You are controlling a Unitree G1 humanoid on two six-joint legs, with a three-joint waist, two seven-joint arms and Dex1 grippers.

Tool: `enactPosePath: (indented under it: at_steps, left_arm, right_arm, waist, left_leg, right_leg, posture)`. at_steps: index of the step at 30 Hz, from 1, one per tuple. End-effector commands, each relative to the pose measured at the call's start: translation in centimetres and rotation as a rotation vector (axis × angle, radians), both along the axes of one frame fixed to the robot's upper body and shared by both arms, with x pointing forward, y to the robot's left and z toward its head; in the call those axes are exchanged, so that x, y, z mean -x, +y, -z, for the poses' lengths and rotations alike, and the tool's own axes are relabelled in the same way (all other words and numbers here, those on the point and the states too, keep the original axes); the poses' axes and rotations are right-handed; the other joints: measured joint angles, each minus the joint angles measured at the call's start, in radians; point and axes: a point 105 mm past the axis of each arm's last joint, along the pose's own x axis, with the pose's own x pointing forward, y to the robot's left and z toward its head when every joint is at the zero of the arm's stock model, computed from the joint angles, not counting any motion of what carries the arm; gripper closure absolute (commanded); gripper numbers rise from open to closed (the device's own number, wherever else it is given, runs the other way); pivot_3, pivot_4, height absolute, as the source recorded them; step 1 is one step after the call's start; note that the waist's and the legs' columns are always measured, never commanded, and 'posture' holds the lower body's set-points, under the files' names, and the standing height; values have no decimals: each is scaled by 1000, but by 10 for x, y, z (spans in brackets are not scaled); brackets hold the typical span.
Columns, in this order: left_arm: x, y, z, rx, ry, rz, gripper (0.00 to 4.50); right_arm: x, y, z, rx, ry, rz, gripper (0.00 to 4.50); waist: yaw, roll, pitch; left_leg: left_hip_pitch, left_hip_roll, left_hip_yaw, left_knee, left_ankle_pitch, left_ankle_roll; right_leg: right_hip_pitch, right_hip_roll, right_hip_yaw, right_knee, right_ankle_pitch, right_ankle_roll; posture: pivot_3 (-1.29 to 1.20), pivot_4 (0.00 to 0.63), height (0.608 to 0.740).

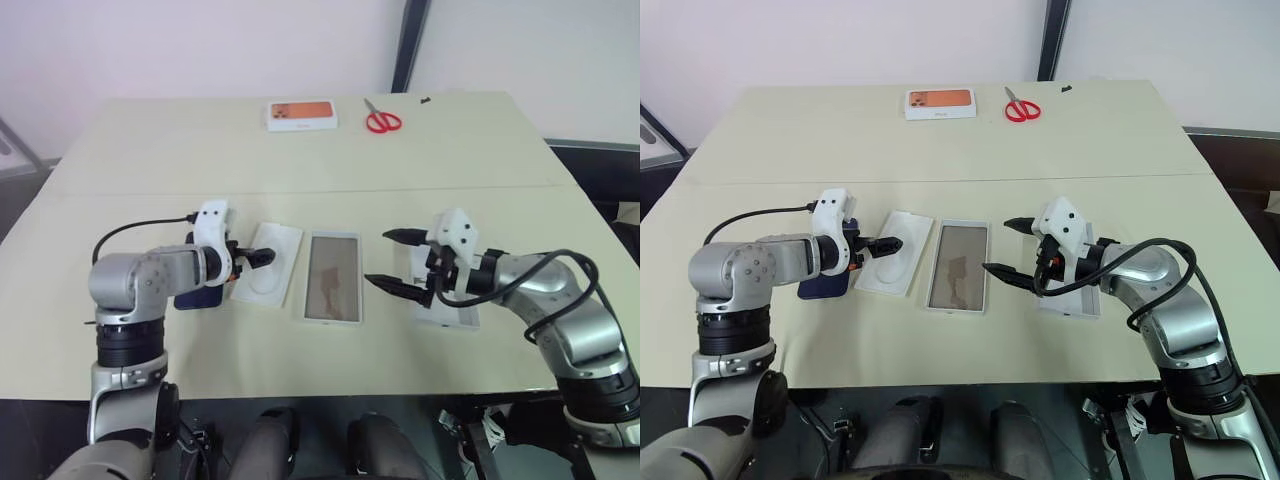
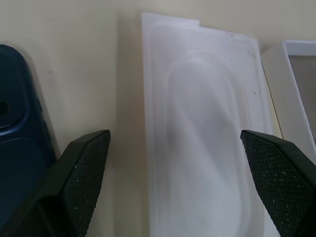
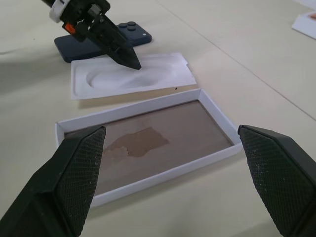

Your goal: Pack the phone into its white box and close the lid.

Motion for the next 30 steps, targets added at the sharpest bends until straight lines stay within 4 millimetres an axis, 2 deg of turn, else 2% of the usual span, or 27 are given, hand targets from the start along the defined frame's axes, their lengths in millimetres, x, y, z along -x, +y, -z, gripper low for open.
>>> enactPosePath:
  at_steps: [1, 2, 5, 10, 11, 12, 13, 18, 23, 26, 30]
  left_arm:
    - [2, -1, -1, 29, 49, 18, 41]
    - [3, -4, -2, 42, 60, 37, 41]
    - [5, -8, -3, 68, 74, 57, 862]
    - [4, -2, -3, 66, 82, 38, 3262]
    - [3, -1, -4, 63, 77, 31, 3919]
    - [1, 1, -5, 58, 67, 22, 4289]
    - [0, 3, -6, 55, 56, 11, 4469]
    - [-11, 20, -21, 77, -20, -90, 4469]
    - [-13, 24, -48, 311, -73, -123, 4469]
    - [-9, 12, -57, 399, -83, -71, 4469]
    - [1, -38, -54, 447, -78, 68, 4469]
  right_arm:
    - [6, 5, -11, -17, -50, -27, 0]
    - [7, 6, -11, -14, -51, -30, 0]
    - [9, 6, -10, -6, -48, -35, 0]
    - [7, 1, -6, 11, -40, -23, 0]
    - [7, 1, -6, 10, -39, -21, 0]
    - [7, 1, -5, 8, -37, -21, 0]
    - [7, 1, -5, 8, -35, -21, 0]
    - [8, 2, -3, 6, -28, -23, 0]
    - [5, 0, -6, 6, -36, -20, 0]
    - [3, -3, -8, 12, -43, -14, 0]
    - [-4, -9, -9, 26, -55, 5, 0]
  waist:
    - [1, 0, 0]
    - [1, 0, 0]
    - [1, 0, 0]
    - [5, 0, 0]
    - [5, 0, 0]
    - [4, 0, 0]
    - [5, 0, 0]
    - [4, 0, 0]
    - [4, 0, 0]
    - [6, 0, 0]
    - [8, -1, 1]
  left_leg:
    - [0, 0, 0, 0, 0, -1]
    - [0, 0, 0, 0, 1, -1]
    - [0, 0, 0, 0, 1, -1]
    - [0, 0, 0, 0, 1, -1]
    - [0, 0, 0, 0, 1, -1]
    - [0, 0, 0, 0, 1, -1]
    - [0, 0, 0, 0, 1, -1]
    - [0, 0, 0, 0, 1, -1]
    - [-2, 0, 0, 0, 1, -1]
    - [-2, 0, 0, 1, 1, -2]
    - [-3, 0, 0, 2, 1, -2]
  right_leg:
    - [0, 0, 0, 0, 0, 0]
    - [0, 0, 0, 0, 0, 0]
    - [0, 0, 0, 0, 0, 0]
    - [0, 0, 0, 0, 0, 0]
    - [0, 0, 0, 0, 0, 0]
    - [0, 0, 0, 0, 0, 0]
    - [0, 0, 0, 0, 0, 0]
    - [-1, 0, 0, 0, 0, 0]
    - [-3, 0, 0, 1, 0, 0]
    - [-3, 0, 0, 1, 0, 0]
    - [-2, -1, 0, 0, 0, 0]
  posture:
    - [0, 150, 740]
    - [0, 150, 740]
    - [0, 150, 740]
    - [0, 150, 740]
    - [0, 150, 740]
    - [0, 150, 740]
    - [0, 150, 740]
    - [0, 150, 740]
    - [0, 150, 740]
    - [0, 150, 740]
    - [0, 150, 740]
